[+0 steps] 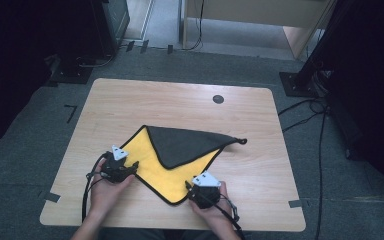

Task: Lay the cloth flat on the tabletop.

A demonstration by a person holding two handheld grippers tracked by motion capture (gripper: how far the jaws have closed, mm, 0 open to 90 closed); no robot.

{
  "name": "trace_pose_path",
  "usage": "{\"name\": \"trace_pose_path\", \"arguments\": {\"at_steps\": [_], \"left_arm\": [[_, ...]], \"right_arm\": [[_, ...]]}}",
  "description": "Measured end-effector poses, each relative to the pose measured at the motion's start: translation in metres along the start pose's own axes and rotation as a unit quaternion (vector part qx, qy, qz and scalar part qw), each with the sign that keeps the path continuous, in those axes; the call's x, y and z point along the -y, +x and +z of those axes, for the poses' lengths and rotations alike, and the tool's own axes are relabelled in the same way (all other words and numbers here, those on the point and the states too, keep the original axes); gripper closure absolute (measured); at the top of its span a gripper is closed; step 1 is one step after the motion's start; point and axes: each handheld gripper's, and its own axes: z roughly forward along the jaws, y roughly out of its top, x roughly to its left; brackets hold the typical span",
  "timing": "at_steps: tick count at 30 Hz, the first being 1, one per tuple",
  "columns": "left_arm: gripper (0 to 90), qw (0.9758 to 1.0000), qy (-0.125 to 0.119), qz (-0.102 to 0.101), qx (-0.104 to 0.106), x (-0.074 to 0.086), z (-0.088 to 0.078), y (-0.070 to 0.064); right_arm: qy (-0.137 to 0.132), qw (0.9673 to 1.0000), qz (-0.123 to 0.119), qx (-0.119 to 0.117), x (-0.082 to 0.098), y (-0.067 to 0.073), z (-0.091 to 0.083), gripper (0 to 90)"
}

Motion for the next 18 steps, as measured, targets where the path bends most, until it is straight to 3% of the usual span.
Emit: {"name": "trace_pose_path", "arguments": {"at_steps": [1,2,3,6,8,10,13,18], "left_arm": [[46.0,1.0000,0.000,0.000,0.000,0.000,0.000,0.000],[46.0,0.9999,-0.004,-0.009,-0.004,0.002,0.000,0.010],[46.2,0.9999,-0.007,-0.013,-0.008,0.002,0.000,0.014],[46.1,0.9995,-0.015,-0.019,-0.022,0.003,0.001,0.017],[45.9,0.9991,-0.032,-0.017,-0.022,0.008,0.001,0.017],[45.8,0.9987,-0.041,-0.027,-0.016,0.011,0.001,0.019],[45.7,0.9986,-0.042,-0.026,-0.018,0.012,0.001,0.018],[43.3,0.9986,-0.046,-0.025,-0.014,0.014,0.001,0.018]], "right_arm": [[0.000,1.0000,0.000,0.000,0.000,0.000,0.000,63.5],[0.001,0.9997,-0.021,-0.015,0.001,0.021,-0.001,67.8],[0.000,0.9995,-0.025,-0.017,0.001,0.029,-0.001,68.2],[0.006,0.9985,-0.027,-0.047,-0.002,0.048,0.001,61.6],[-0.007,0.9970,-0.032,-0.070,-0.008,0.051,0.001,60.8],[-0.021,0.9970,-0.042,-0.062,-0.017,0.051,0.003,60.6],[-0.038,0.9970,-0.041,-0.053,-0.040,0.048,0.018,60.1],[-0.009,0.9945,-0.074,-0.073,-0.060,0.051,0.055,59.3]]}}
